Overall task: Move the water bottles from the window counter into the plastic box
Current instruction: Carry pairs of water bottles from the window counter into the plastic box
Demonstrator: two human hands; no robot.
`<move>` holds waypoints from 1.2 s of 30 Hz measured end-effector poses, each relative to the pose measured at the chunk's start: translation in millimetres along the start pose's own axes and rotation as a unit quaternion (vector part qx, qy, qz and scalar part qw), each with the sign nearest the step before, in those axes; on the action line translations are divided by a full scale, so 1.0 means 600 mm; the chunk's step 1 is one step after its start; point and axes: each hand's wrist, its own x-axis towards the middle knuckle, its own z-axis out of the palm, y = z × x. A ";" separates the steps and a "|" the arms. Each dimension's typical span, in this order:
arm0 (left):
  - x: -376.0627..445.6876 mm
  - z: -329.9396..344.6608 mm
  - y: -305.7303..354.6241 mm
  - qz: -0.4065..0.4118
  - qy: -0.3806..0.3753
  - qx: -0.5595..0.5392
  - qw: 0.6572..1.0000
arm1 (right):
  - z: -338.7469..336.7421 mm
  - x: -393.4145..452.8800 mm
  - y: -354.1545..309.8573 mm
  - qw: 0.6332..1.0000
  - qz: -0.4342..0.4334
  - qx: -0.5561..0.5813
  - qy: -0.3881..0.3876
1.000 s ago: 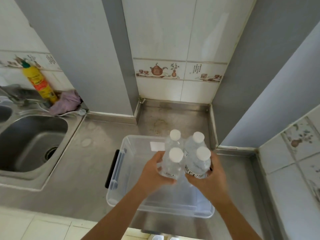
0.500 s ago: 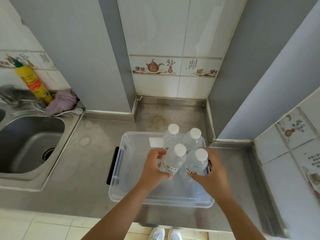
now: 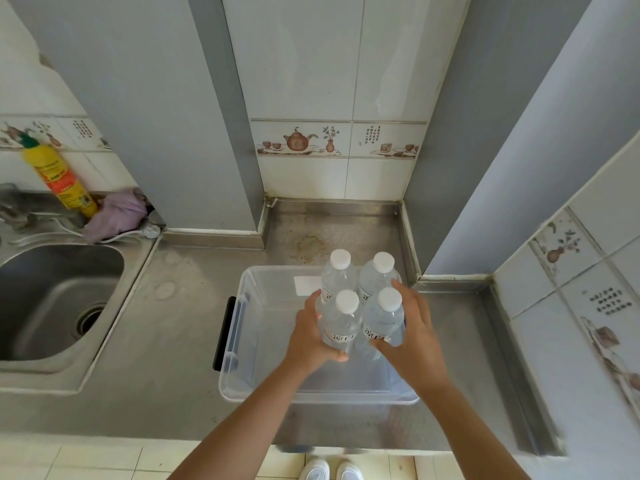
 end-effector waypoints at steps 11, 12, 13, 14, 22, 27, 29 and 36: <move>-0.014 -0.041 0.009 -0.002 -0.076 0.010 0.997 | -0.009 0.002 0.017 0.996 0.004 -0.074 -0.045; -0.020 -0.046 0.014 0.013 -0.064 0.019 0.998 | -0.012 0.000 0.017 0.995 0.003 -0.091 -0.047; -0.028 -0.052 0.021 0.030 -0.051 0.024 0.998 | -0.016 -0.003 0.016 0.993 0.002 -0.107 -0.045; -0.038 -0.058 0.030 0.046 -0.037 0.032 0.998 | -0.020 -0.007 0.012 0.992 0.002 -0.123 -0.041; -0.136 -0.102 0.086 0.239 0.089 0.275 0.927 | -0.049 -0.071 -0.034 0.980 0.023 -0.195 0.019; -0.171 -0.105 0.109 0.347 0.120 0.365 0.855 | -0.072 -0.145 -0.073 0.966 0.021 -0.231 0.110; -0.185 -0.099 0.122 0.370 0.111 0.386 0.838 | -0.084 -0.181 -0.085 0.962 0.041 -0.242 0.121; -0.259 -0.036 0.147 0.425 0.023 0.401 0.811 | -0.124 -0.333 -0.085 0.938 0.123 -0.288 0.147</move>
